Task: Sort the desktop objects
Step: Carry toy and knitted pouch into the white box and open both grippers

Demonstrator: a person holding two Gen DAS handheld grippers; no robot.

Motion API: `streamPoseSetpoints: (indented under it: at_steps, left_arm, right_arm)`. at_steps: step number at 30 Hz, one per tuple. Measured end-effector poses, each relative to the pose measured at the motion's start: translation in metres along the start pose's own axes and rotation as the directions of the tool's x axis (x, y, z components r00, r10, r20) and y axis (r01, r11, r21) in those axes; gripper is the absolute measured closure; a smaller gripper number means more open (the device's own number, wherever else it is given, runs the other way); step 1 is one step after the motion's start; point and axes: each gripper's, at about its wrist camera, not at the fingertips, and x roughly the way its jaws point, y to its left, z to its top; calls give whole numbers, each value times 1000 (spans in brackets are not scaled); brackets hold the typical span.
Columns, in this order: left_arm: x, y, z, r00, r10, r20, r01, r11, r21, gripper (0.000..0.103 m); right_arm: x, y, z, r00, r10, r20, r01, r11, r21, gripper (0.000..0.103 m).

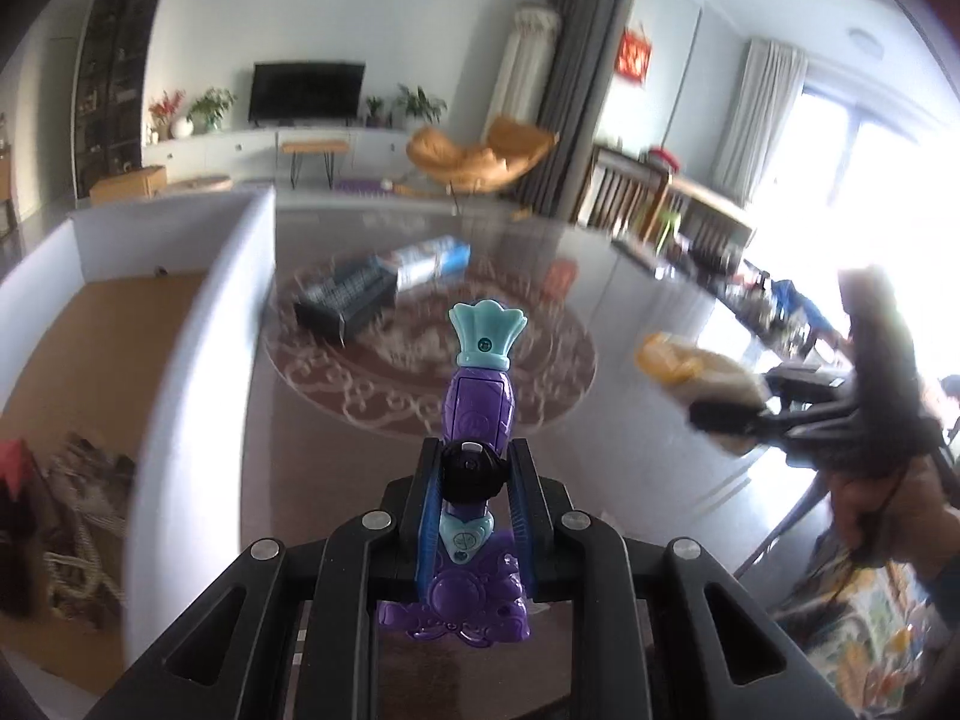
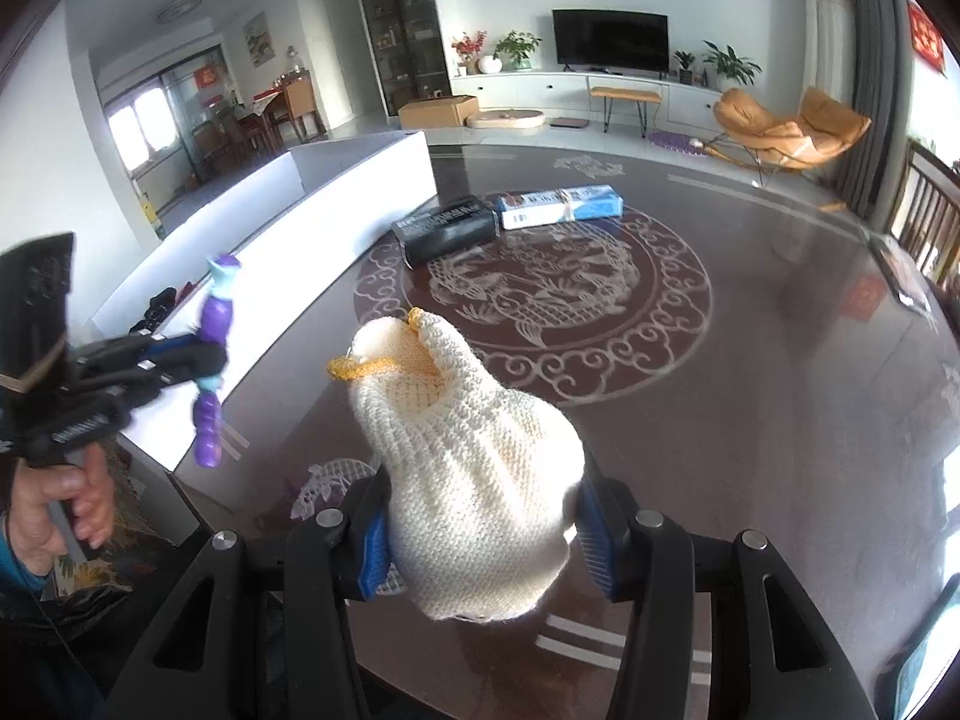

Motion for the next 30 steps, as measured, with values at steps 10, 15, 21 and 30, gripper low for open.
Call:
streamPoseSetpoints:
  at_steps: [10, 15, 21, 30]
  left_arm:
    - [-110, 90, 42, 975, 115, 191, -87, 985, -151, 83]
    - [-107, 168, 44, 968, 238, 85, -214, 951, -224, 83]
    - [-66, 247, 26, 950, 277, -142, -309, 897, -318, 83]
    - [-41, 264, 4, 889, 384, -247, -451, 827, -335, 20]
  right_arm:
    - [16, 110, 80, 983, 168, 70, -157, 977, -141, 52]
    - [42, 195, 118, 957, 287, 49, -268, 933, -240, 52]
    - [92, 275, 121, 933, 351, -83, -358, 879, -316, 48]
    - [130, 289, 110, 915, 379, -138, -403, 881, -248, 14]
